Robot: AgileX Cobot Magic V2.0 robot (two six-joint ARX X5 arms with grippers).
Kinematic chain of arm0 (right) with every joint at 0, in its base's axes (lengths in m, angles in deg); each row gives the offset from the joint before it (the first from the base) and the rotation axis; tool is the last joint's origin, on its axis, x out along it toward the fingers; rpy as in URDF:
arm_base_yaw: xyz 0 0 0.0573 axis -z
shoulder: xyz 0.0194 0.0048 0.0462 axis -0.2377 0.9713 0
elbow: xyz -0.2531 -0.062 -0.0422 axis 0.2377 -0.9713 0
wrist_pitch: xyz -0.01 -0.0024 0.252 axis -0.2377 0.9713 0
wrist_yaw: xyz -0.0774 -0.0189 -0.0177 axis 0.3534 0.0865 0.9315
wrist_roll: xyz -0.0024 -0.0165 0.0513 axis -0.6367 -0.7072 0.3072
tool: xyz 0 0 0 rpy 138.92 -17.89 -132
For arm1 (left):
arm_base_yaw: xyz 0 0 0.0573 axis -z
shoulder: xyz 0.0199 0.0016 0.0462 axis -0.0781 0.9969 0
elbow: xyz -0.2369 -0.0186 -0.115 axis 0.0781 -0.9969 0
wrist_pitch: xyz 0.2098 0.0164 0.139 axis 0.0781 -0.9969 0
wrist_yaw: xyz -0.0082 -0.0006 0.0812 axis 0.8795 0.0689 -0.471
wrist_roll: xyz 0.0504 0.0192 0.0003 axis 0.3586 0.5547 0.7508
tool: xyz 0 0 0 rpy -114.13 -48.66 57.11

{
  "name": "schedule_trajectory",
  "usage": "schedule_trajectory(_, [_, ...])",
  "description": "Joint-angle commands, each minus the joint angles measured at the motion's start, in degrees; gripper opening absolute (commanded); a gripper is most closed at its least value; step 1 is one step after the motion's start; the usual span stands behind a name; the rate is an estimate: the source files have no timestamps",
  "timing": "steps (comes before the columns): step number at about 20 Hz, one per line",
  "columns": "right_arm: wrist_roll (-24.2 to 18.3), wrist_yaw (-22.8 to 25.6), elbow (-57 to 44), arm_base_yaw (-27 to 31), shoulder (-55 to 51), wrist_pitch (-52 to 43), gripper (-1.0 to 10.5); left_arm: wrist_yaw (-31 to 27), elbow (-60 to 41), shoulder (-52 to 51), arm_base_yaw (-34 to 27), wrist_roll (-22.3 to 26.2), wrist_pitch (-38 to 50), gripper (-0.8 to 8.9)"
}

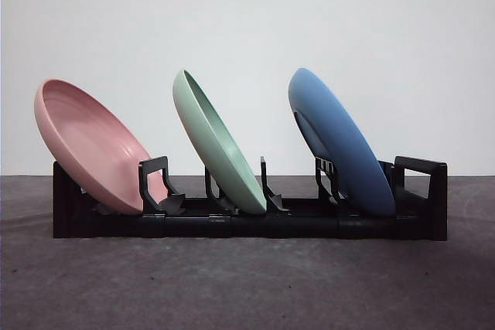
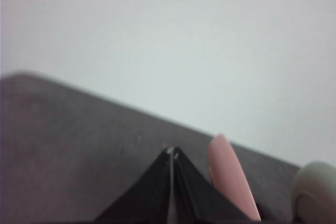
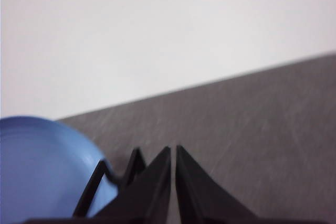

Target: Place the plate

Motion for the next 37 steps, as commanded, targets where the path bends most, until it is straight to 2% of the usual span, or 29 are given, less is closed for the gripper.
schedule_trajectory(1, [3.26, -1.11, 5.68, -0.02, 2.21, 6.25, 0.1, -0.04, 6.6, 1.36, -0.09, -2.01, -7.54, 0.09])
schedule_trajectory(5, [2.27, -4.15, 14.19, -0.04, 8.44, 15.08, 0.1, 4.44, 14.82, 6.01, -0.09, -1.2, -18.97, 0.1])
schedule_trajectory(8, [-0.46, -7.54, 20.63, -0.04, 14.25, 20.98, 0.1, 8.66, 20.83, 10.36, -0.04, 0.9, -27.85, 0.1])
schedule_trajectory(13, [-5.4, -13.2, 31.17, -0.04, 24.39, 31.5, 0.1, 12.15, 30.36, 17.94, -0.04, 6.34, -40.3, 0.1])
schedule_trajectory(17, [-8.35, -16.9, 39.43, -0.09, 32.2, 40.02, 0.1, 13.51, 38.27, 24.9, -0.02, 10.23, -49.31, 0.11])
schedule_trajectory(21, [-10.95, -18.21, 46.58, -1.27, 38.49, 45.55, 0.1, 14.08, 45.81, 31.5, 0.28, 14.49, -57.37, 0.1])
schedule_trajectory(25, [-17.7, -19.58, 54.88, -5.09, 46.29, 52.06, 0.1, 14.08, 55.93, 40.48, 2.34, 20.87, -68.39, 0.1])
schedule_trajectory(27, [-20.83, -19.43, 57.9, -7.61, 49.94, 55.15, 0.1, 14.08, 59.47, 43.74, 4.92, 22.25, -69.96, 0.1])
schedule_trajectory(28, [-21.03, -19.43, 58.77, -9.22, 51.34, 55.93, 0.1, 14.08, 60.74, 44.87, 6.29, 23.47, -69.92, 0.13])
schedule_trajectory(29, [-21.4, -19.15, 59.36, -10.6, 52.5, 56.06, 0.2, 13.92, 61.7, 45.75, 7.41, 24.39, -69.4, 0.62])
schedule_trajectory(30, [-21.64, -18.4, 59.49, -11.69, 53.22, 55.8, 0.7, 13.92, 62.23, 46.34, 8.0, 24.44, -68.35, 1.82])
schedule_trajectory(31, [-21.99, -17.35, 59.49, -12.76, 53.79, 55.71, 1.8, 13.92, 62.38, 46.69, 8.26, 24.41, -67.12, 3.45])
schedule_trajectory(32, [-22.05, -16.28, 59.49, -13.68, 54.16, 55.87, 2.9, 13.92, 62.38, 46.75, 8.39, 24.44, -66.69, 4.13])
schedule_trajectory(33, [-22.05, -15.69, 59.49, -14.56, 54.47, 56.06, 3.8, 13.92, 62.38, 46.75, 8.46, 24.41, -66.71, 4.06])
schedule_trajectory(35, [-21.49, -14.36, 59.49, -15.54, 54.51, 56.33, 3.8, 13.92, 62.38, 46.64, 8.5, 24.41, -66.82, 4.06])
schedule_trajectory(37, [-18.47, -13.35, 59.71, -16.24, 54.64, 56.3, 3.7, 13.92, 62.38, 46.6, 8.52, 24.44, -66.66, 4.06])
